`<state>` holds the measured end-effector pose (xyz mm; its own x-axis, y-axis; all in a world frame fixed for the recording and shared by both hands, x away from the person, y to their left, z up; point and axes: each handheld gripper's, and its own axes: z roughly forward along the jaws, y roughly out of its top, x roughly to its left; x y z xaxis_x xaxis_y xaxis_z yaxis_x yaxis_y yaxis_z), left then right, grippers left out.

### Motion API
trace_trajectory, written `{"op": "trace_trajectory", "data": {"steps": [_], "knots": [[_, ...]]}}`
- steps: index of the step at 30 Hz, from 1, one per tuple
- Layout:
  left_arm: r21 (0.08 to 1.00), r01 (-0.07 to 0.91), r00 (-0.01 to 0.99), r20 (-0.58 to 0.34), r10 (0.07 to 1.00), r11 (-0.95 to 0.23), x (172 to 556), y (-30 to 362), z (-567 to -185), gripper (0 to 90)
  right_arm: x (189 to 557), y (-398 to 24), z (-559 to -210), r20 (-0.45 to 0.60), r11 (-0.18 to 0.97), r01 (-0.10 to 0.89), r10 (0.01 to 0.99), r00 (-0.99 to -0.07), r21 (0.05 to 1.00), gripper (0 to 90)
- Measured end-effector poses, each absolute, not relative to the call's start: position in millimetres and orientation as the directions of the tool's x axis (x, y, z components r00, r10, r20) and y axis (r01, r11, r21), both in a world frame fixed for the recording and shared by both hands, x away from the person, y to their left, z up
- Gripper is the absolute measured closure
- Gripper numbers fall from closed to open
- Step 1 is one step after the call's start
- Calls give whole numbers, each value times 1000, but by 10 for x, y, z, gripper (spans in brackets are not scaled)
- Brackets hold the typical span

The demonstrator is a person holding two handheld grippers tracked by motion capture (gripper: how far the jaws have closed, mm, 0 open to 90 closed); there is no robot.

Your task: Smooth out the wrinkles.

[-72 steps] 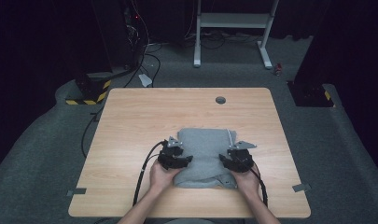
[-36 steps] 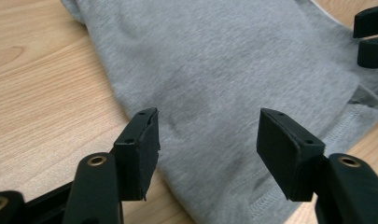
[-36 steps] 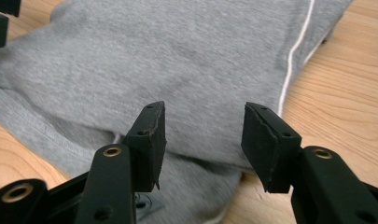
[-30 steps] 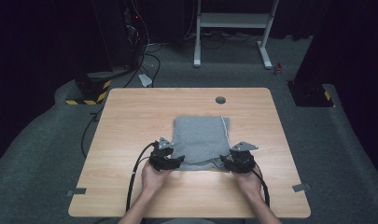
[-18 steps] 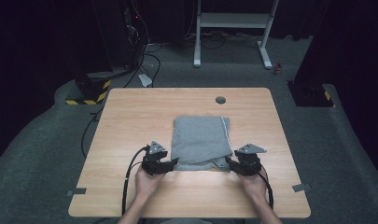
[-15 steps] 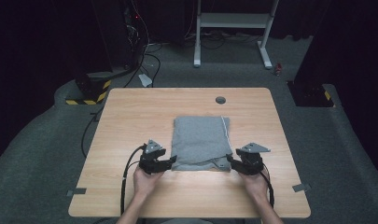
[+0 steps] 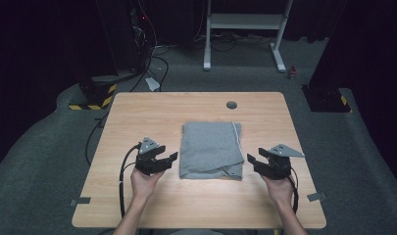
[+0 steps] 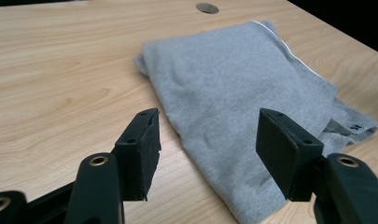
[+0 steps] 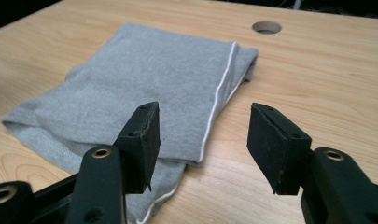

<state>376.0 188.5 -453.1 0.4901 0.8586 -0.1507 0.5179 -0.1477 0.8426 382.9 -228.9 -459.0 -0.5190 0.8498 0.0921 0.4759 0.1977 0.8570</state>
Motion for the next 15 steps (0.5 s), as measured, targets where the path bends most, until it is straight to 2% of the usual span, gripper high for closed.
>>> {"op": "trace_trajectory", "data": {"steps": [5,15], "knots": [[846,511,503,-151,851,-152,3758,1941,-4518,387,3806,-2414,-4558,129,137,471,863,-489,871,443],[848,510,491,-149,858,-145,3703,2083,-4579,375,3759,-2606,-4563,145,123,493,870,-470,861,442]]}}
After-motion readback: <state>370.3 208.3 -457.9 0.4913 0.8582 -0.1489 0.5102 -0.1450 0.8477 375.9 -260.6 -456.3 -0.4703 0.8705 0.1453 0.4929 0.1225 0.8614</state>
